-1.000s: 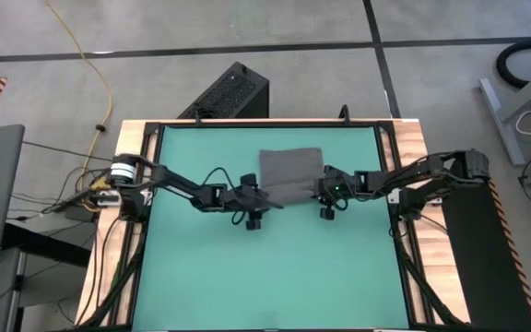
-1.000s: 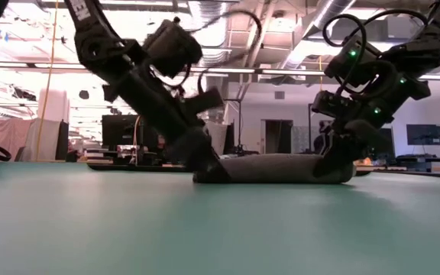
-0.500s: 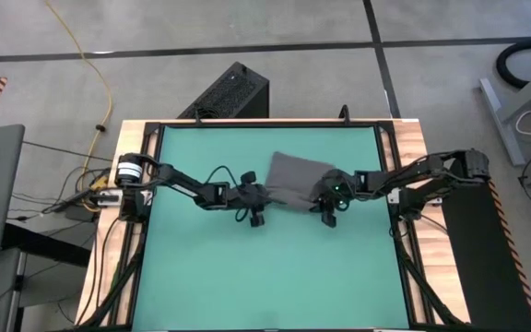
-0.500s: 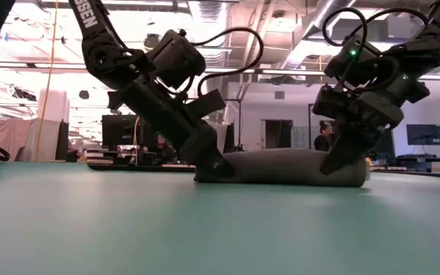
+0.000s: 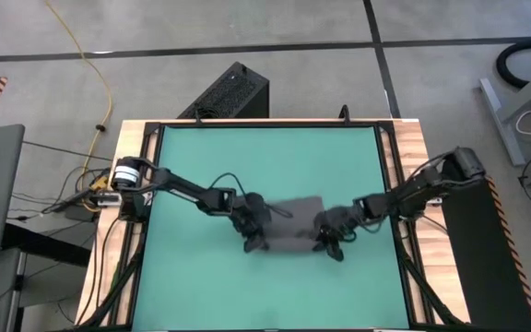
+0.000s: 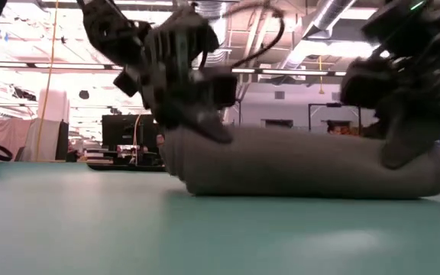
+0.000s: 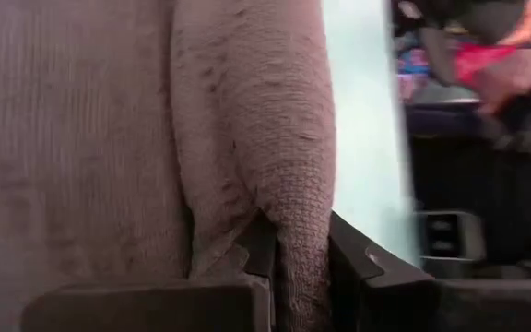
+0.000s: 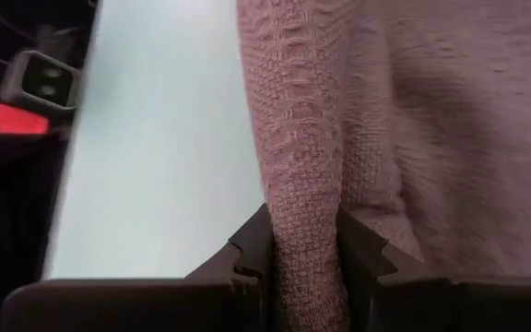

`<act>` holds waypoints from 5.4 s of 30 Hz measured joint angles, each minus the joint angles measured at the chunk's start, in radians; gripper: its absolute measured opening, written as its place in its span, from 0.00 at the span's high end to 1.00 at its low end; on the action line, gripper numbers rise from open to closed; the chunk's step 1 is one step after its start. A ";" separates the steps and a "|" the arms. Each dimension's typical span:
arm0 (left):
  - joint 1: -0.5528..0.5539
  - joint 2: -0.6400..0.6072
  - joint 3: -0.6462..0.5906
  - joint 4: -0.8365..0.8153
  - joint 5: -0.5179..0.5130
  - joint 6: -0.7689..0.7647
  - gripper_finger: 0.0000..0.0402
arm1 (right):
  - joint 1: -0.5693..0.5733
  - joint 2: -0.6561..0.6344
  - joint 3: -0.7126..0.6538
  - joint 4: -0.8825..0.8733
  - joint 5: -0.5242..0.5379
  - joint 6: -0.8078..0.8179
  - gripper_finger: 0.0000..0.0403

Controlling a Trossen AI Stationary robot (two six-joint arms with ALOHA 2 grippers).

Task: Roll towel into tight, uniform cylinder
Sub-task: Roll the gray towel

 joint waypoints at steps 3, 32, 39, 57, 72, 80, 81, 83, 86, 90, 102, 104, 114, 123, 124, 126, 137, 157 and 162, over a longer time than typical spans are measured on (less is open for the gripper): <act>-0.047 0.000 0.032 -0.015 0.024 -0.111 0.93 | 0.092 0.000 0.001 0.018 0.081 0.109 0.77; -0.128 -0.084 0.052 -0.467 -0.126 -0.154 0.67 | 0.014 0.124 0.002 0.058 -0.013 0.250 0.77; -0.207 -0.305 0.055 -0.464 -0.435 -0.026 0.67 | -0.023 0.125 0.002 0.054 -0.028 0.225 0.77; -0.186 0.009 0.060 0.248 -0.603 0.217 0.93 | -0.052 0.125 0.001 0.051 -0.039 0.228 0.77; -0.201 0.087 0.059 0.329 -0.626 0.216 1.00 | -0.052 0.125 0.001 0.059 -0.032 0.236 0.74; -0.187 0.114 0.062 0.277 -0.644 0.187 1.00 | -0.092 0.065 0.001 0.057 -0.111 0.247 0.50; -0.183 0.123 0.063 0.285 -0.639 0.175 1.00 | -0.100 0.045 0.001 0.045 -0.127 0.247 0.47; -0.177 0.147 0.063 0.292 -0.625 0.159 1.00 | -0.115 -0.006 -0.002 0.007 -0.129 0.243 0.42; -0.175 0.196 0.064 0.319 -0.618 0.123 1.00 | -0.139 -0.083 -0.001 -0.088 -0.119 0.222 0.39; -0.177 0.254 0.067 0.365 -0.608 0.079 1.00 | -0.180 -0.161 -0.001 -0.228 -0.115 0.191 0.40; -0.165 0.275 0.064 0.411 -0.586 0.121 1.00 | -0.213 -0.455 0.091 -0.557 0.101 -0.269 0.41; -0.160 0.275 0.063 0.414 -0.582 0.125 1.00 | -0.179 -0.482 0.079 -0.512 0.118 -0.314 0.41; -0.134 0.276 0.062 0.427 -0.511 0.141 1.00 | 0.171 -0.378 0.011 -0.243 0.212 -0.486 0.41; -0.133 0.279 0.060 0.481 -0.505 0.129 1.00 | 0.340 -0.237 0.014 -0.192 0.530 -0.599 0.41; -0.133 0.279 0.059 0.491 -0.503 0.128 1.00 | 0.345 -0.210 0.013 -0.201 0.557 -0.600 0.41; -0.133 0.280 0.060 0.503 -0.502 0.127 1.00 | 0.351 -0.160 0.013 -0.191 0.575 -0.600 0.41; -0.114 0.225 0.056 0.462 -0.407 0.125 1.00 | 0.371 0.012 0.017 -0.163 0.717 -0.390 0.53; -0.272 -0.041 0.057 0.125 -0.573 0.348 0.49 | 0.322 -0.133 0.013 -0.215 0.481 -0.009 0.86; -0.337 -0.047 0.058 0.106 -0.823 0.445 0.47 | 0.307 -0.134 0.013 -0.210 0.462 0.041 0.85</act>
